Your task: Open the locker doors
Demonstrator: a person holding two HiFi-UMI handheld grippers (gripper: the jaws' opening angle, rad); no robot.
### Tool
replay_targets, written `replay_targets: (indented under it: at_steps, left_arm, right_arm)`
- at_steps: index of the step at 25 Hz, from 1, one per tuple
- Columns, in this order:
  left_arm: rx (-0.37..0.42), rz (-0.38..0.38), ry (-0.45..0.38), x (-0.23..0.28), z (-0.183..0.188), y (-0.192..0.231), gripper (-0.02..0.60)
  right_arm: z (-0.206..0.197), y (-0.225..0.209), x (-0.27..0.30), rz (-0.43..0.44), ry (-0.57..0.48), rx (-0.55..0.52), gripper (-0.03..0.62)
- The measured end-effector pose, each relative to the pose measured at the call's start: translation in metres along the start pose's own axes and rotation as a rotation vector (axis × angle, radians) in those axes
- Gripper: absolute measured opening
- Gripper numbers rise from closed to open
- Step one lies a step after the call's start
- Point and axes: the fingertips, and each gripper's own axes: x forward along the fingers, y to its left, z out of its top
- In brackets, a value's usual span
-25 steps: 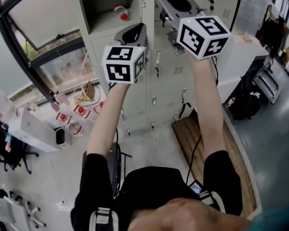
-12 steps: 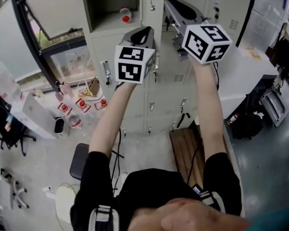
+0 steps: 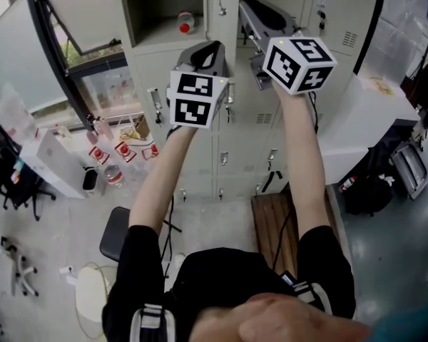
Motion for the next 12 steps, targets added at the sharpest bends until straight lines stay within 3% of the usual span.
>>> replay_targets:
  at_steps: [4,12]
  left_arm:
    - [0.031,0.002,-0.003,-0.002,-0.002,-0.007,0.009]
    - [-0.024,0.039,-0.001,-0.027,-0.034,0.002,0.009]
  right_arm:
    - [-0.001,-0.006,-0.006,-0.014,-0.006,-0.014,0.052]
    - [-0.019,-0.006,-0.027,-0.009,-0.011,0.008,0.052]
